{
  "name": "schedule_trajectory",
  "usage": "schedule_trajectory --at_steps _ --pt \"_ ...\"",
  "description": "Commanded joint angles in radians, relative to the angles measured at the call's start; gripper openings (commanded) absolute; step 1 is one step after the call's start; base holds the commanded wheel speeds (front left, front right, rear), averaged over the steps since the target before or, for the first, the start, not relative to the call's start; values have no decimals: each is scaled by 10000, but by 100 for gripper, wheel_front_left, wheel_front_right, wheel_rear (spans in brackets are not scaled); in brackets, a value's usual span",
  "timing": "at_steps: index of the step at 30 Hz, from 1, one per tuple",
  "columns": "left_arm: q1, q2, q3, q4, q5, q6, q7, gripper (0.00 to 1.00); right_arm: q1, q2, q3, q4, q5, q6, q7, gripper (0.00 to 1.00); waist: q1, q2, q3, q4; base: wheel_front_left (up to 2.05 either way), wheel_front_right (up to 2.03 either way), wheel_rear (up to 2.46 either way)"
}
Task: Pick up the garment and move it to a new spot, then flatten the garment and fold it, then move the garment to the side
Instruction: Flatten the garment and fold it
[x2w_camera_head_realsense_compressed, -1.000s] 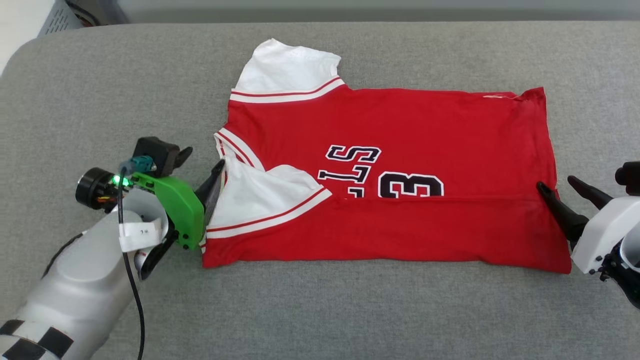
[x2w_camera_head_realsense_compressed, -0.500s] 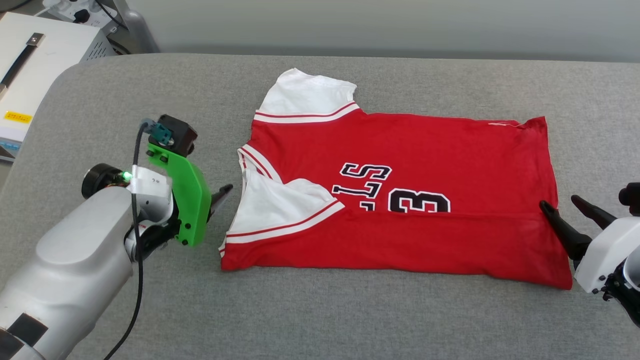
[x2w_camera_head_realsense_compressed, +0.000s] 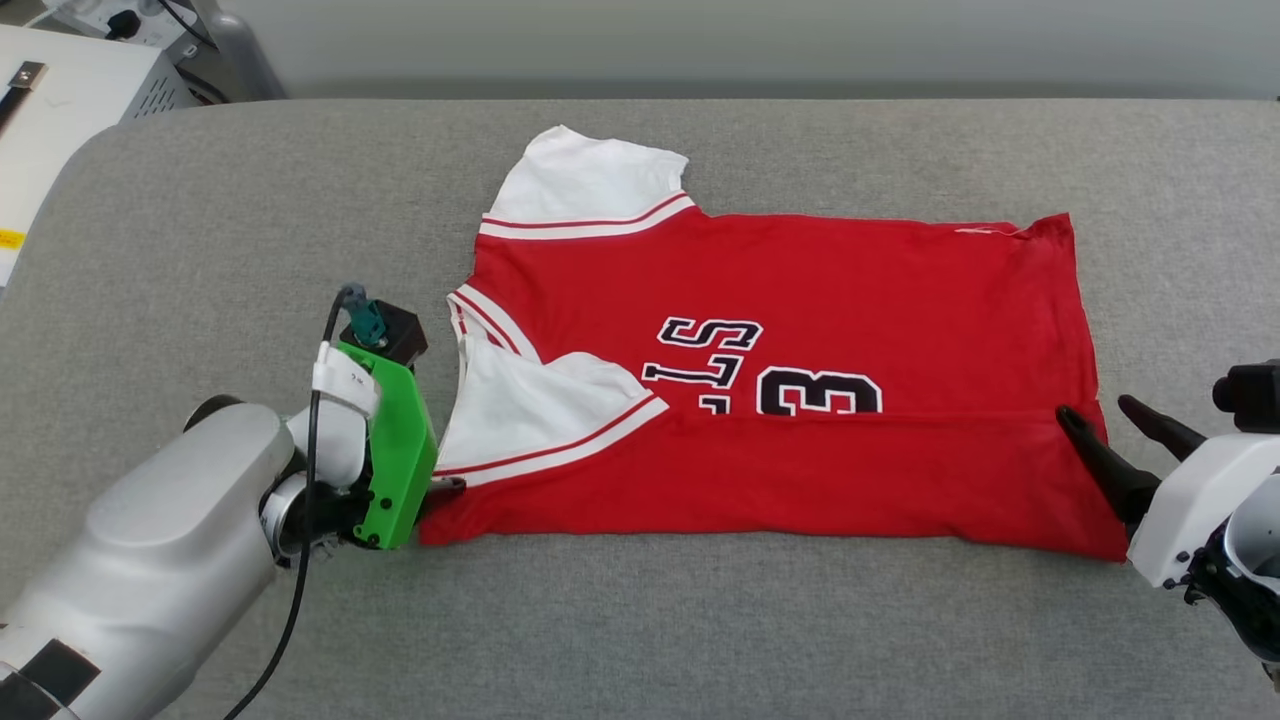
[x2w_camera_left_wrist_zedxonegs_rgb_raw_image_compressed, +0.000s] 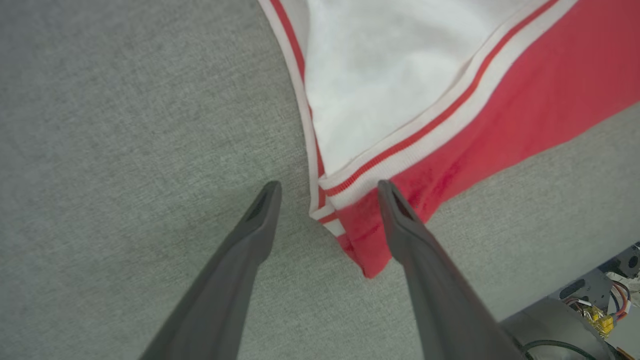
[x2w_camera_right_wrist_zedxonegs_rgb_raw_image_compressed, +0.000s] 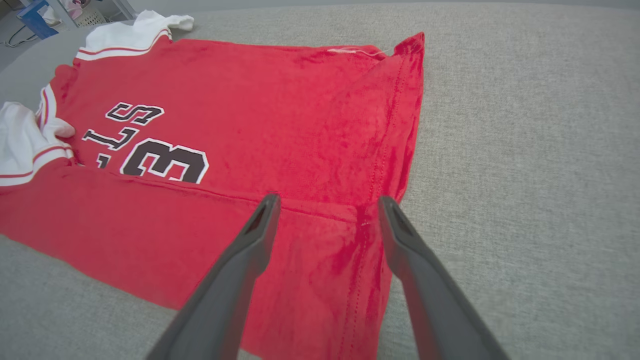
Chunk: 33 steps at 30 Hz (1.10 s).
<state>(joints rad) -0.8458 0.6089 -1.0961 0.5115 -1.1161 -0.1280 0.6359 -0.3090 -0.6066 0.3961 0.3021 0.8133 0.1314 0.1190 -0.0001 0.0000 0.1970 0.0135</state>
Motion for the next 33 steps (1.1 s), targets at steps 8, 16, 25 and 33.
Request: schedule_trajectory --at_steps 8,16,25,33 --pt "596 -277 -509 866 16 -19 222 100 -172 189 82 16 -127 -7 54 100 1 0 333 -292 0 0 0" --pt "774 -403 -799 1049 -19 -24 14 0 -417 161 118 16 -230 -7 22 100 1 0 360 -361 0 0 0" --pt "627 238 -599 153 161 -25 -1515 0 -736 -576 -2 -501 -687 -7 826 100 1 0 -31 -327 0 0 0" --pt "625 683 -621 -995 503 55 -1985 0 -678 -1594 187 -1322 -137 -7 3638 100 1 0 -129 -199 0 0 0"
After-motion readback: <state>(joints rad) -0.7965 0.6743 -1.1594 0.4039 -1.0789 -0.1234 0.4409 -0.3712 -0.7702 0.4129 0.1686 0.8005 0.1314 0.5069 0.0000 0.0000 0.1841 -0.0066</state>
